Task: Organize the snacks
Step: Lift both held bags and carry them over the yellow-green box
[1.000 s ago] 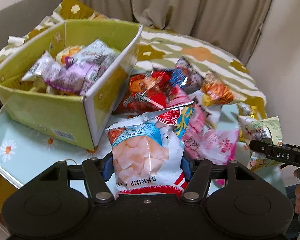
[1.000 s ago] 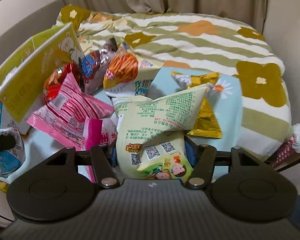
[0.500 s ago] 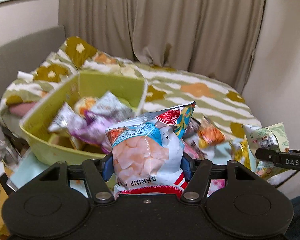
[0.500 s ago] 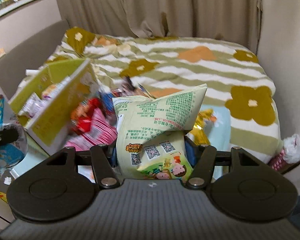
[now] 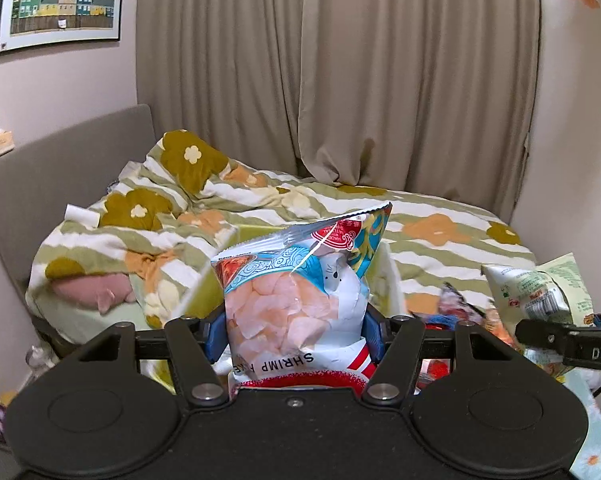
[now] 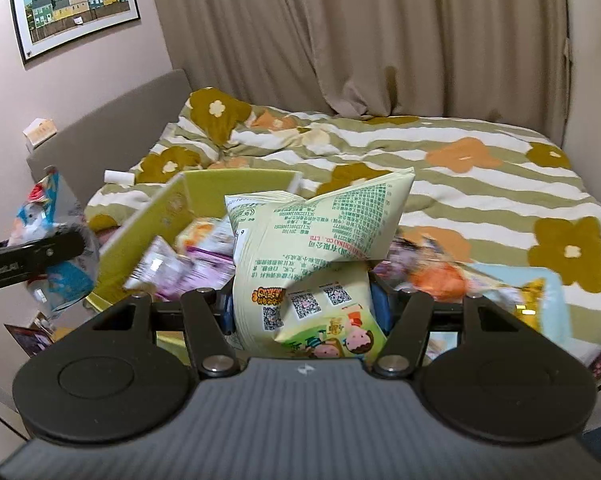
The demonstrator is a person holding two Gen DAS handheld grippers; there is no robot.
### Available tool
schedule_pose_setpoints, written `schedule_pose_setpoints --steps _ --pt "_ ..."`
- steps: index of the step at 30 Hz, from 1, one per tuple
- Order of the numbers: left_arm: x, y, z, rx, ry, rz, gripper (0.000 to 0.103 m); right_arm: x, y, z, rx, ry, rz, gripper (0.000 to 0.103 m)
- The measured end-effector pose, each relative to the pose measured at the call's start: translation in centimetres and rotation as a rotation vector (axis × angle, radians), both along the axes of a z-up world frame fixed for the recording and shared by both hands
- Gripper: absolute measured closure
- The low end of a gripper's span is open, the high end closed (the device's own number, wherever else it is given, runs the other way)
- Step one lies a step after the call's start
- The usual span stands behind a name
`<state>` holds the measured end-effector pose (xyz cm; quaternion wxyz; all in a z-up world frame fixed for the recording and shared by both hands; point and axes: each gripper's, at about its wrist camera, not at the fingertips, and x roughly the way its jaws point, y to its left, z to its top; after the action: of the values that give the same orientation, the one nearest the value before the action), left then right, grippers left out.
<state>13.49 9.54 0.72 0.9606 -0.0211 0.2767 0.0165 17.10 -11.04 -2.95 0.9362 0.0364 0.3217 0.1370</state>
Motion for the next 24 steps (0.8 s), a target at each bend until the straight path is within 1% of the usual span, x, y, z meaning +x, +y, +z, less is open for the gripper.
schedule_pose_setpoints --steps 3,6,9,13,17,19,21,23,24 --pt "1.9 2.6 -0.6 0.016 0.000 -0.034 0.036 0.7 4.0 0.2 -0.011 0.003 -0.011 0.028" --pt "3.9 5.1 -1.4 0.000 0.006 -0.072 0.036 1.5 7.4 0.1 -0.017 0.009 -0.034 0.027" --pt "5.7 6.8 -2.6 0.005 0.013 -0.110 0.036 2.5 10.3 -0.4 -0.032 0.016 -0.071 0.027" --pt "7.5 8.0 -4.7 0.013 0.031 -0.168 0.035 3.7 12.9 -1.7 -0.036 0.041 -0.135 0.027" --pt "8.7 8.2 -6.7 0.035 0.061 -0.203 0.034 4.6 14.0 -3.1 -0.030 0.076 -0.167 0.027" --pt "9.0 8.3 -7.5 0.032 0.069 -0.213 0.028 5.1 14.6 -3.7 -0.045 0.087 -0.174 0.027" --pt "8.7 8.6 -8.1 0.040 0.059 -0.204 0.000 5.7 15.1 -4.2 -0.049 0.095 -0.178 0.027" --pt "8.3 9.0 -8.3 0.054 0.043 -0.176 0.000 6.1 15.5 -4.5 -0.050 0.102 -0.175 0.027" --pt "8.1 9.2 -8.3 0.047 0.048 -0.175 0.000 6.1 15.5 -4.7 -0.052 0.102 -0.171 0.027"
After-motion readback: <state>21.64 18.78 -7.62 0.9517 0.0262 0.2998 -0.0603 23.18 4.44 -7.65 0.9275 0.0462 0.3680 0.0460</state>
